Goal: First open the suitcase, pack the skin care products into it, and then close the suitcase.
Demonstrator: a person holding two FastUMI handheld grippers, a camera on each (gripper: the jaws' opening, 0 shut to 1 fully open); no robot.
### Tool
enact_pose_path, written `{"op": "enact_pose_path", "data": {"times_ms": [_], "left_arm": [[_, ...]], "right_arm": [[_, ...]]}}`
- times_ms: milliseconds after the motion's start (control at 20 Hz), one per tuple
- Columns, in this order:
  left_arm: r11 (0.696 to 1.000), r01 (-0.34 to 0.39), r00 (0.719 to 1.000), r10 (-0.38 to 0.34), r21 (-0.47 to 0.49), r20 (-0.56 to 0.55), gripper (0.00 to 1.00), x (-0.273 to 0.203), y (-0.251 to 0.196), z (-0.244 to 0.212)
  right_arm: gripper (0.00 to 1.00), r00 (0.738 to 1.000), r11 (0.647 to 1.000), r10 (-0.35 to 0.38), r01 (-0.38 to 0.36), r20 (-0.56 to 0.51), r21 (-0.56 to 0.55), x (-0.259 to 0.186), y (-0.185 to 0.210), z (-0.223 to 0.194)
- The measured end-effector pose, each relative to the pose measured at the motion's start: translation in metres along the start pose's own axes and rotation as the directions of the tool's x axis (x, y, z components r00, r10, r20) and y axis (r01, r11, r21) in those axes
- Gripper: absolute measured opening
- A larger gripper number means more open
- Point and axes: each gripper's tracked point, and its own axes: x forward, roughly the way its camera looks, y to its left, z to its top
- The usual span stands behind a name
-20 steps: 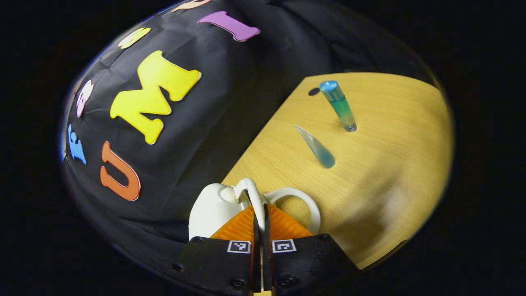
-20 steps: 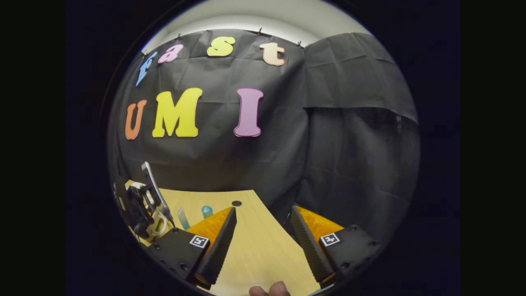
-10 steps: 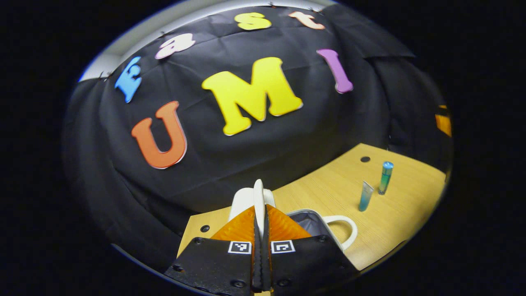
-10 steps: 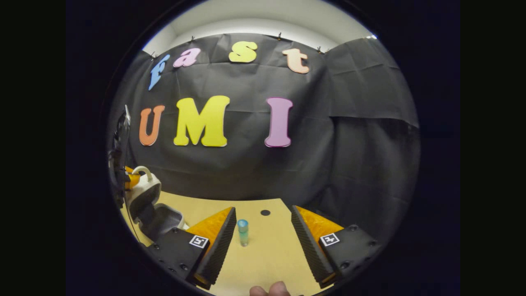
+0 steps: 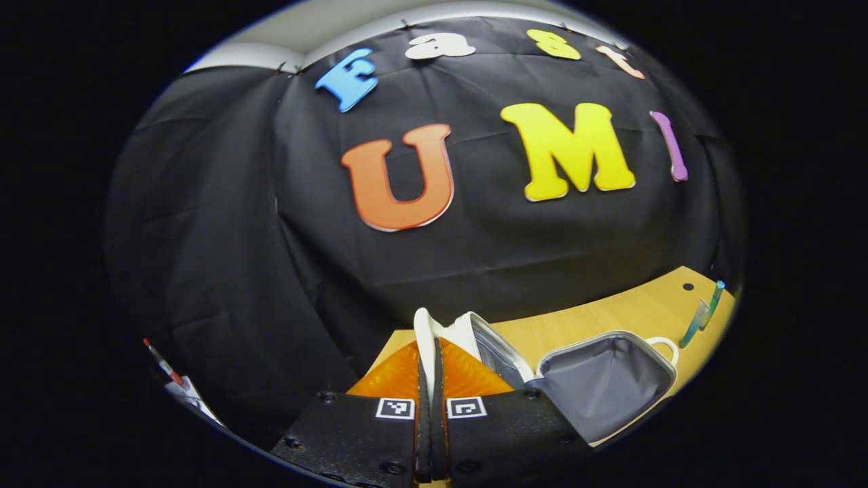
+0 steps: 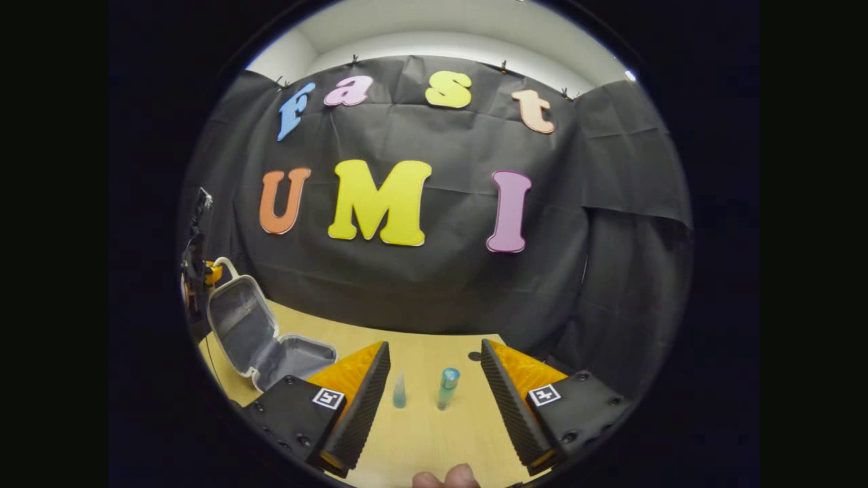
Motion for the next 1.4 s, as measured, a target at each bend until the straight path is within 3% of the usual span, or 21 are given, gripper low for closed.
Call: {"op": "enact_pose_path", "data": {"times_ms": [150, 250, 550, 650, 800, 850, 900, 950, 1000, 1150, 1200, 1250, 1400], "left_arm": [[0.992, -0.024, 0.997, 0.015, -0.121, -0.073, 0.04, 0.017, 0.033, -0.043], [0.984, -0.031, 0.992, 0.009, -0.174, -0.126, 0.05, 0.04, 0.032, -0.079], [0.938, -0.015, 0.955, -0.089, -0.346, -0.282, 0.07, 0.082, 0.021, -0.166], [0.928, 0.005, 0.942, -0.13, -0.373, -0.31, 0.06, 0.087, 0.011, -0.181], [0.924, 0.0, 0.934, -0.137, -0.383, -0.331, 0.08, 0.092, 0.008, -0.191], [0.925, -0.009, 0.934, -0.127, -0.38, -0.333, 0.12, 0.092, 0.01, -0.192], [0.927, -0.011, 0.932, -0.126, -0.374, -0.339, 0.22, 0.089, 0.013, -0.193], [0.935, -0.025, 0.93, -0.108, -0.355, -0.35, 0.23, 0.088, 0.017, -0.196], [0.941, -0.037, 0.931, -0.09, -0.336, -0.353, 0.17, 0.085, 0.022, -0.194], [0.941, -0.017, 0.955, -0.084, -0.337, -0.283, 0.53, 0.07, 0.016, -0.153], [0.945, -0.005, 0.964, -0.082, -0.328, -0.252, 0.9, 0.062, 0.01, -0.133], [0.952, -0.002, 0.974, -0.068, -0.306, -0.216, 0.82, 0.05, 0.005, -0.11], [0.981, -0.041, 0.997, 0.028, -0.188, -0.073, 0.99, 0.017, -0.01, -0.039]], "right_arm": [[0.8, 1.0, 0.999, 0.01, -0.01, 0.0, -0.034, -0.003, 0.013, 0.004], [0.8, 1.0, 0.998, 0.016, -0.017, -0.007, -0.062, -0.003, 0.022, 0.003], [0.8, 0.998, 0.989, 0.052, -0.056, -0.034, -0.137, -0.007, 0.054, 0.001], [0.8, 0.996, 0.987, 0.075, -0.082, -0.056, -0.138, -0.006, 0.065, -0.003], [0.77, 0.994, 0.986, 0.098, -0.105, -0.055, -0.13, -0.003, 0.08, 0.002], [0.8, 0.993, 0.985, 0.105, -0.112, -0.055, -0.134, -0.002, 0.085, 0.002], [0.8, 0.992, 0.984, 0.113, -0.12, -0.061, -0.135, -0.002, 0.089, 0.0], [0.8, 0.991, 0.983, 0.118, -0.127, -0.068, -0.131, -0.002, 0.091, -0.002], [0.8, 0.99, 0.984, 0.121, -0.128, -0.068, -0.126, -0.001, 0.091, -0.003], [0.8, 0.992, 0.987, 0.117, -0.122, -0.051, -0.107, 0.001, 0.088, 0.001], [0.8, 0.992, 0.988, 0.117, -0.122, -0.05, -0.095, 0.002, 0.087, -0.001], [0.8, 0.991, 0.989, 0.123, -0.127, -0.05, -0.082, 0.003, 0.086, -0.002], [0.8, 0.991, 0.991, 0.125, -0.127, -0.044, -0.041, 0.004, 0.07, -0.006]]}}
